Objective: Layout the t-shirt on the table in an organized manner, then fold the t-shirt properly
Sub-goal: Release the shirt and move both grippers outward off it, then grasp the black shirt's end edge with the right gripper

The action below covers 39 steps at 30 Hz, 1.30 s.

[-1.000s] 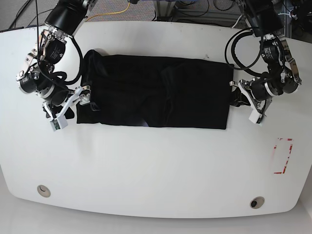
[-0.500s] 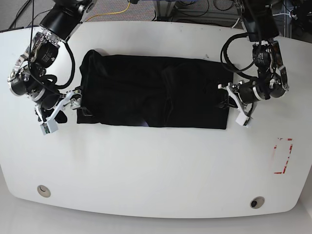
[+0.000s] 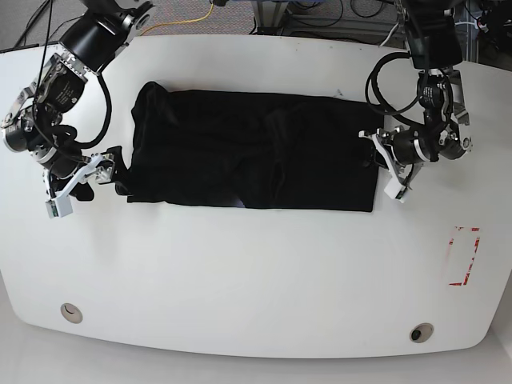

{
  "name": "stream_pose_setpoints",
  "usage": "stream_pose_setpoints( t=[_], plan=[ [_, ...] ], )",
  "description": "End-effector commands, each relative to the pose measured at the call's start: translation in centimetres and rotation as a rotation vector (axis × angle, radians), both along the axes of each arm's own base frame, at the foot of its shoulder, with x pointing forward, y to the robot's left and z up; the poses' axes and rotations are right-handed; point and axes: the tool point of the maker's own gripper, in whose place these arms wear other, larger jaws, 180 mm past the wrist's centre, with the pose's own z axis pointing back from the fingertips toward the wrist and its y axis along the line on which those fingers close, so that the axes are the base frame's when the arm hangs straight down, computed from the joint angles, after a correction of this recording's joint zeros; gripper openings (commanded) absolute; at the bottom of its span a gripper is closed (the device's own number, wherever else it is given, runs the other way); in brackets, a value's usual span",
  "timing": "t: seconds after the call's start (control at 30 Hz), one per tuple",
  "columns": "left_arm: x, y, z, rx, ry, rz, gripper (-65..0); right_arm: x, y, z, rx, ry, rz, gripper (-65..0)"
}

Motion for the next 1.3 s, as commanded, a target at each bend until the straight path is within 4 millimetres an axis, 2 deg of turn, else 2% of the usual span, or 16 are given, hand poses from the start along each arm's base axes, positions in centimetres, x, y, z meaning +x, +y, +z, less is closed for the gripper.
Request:
stream_pose_setpoints(
  t=[0.0,0.17,0.5,0.57,1.07,1.27],
  plan=[
    [0.8,0.7,0.6,0.035,-0.02,0.002,-61.0,0.4,-1.2,-0.7,0.066,0.006,-0.042,-0.3],
    [0.8,0.9,0.6,0.04,-0.018,0.003,-61.0,-0.3,-1.8,-3.3,0.158,0.071,-0.086,-0.3],
    [0.8,1.5,0.7,0.055,-0.018,0.006,-61.0,-0.7,0.0,-6.0,0.377,0.113,-0.075,-0.3],
    [0.7,1.6,0.7,0.057,-0.016,0.006,-61.0,-1.4,0.3,-6.9,0.405,0.14,-0.078,-0.3],
    [0.6,1.6,0.6,0.058,-0.014,0.005,-61.0,-4.2,0.9,-9.7,0.422,0.232,-0.091,-0.3],
    [0.6,1.6,0.6,0.058,-0.014,0.005,-61.0,-5.1,3.4,-10.9,0.407,0.283,-0.011,-0.3]
  ],
)
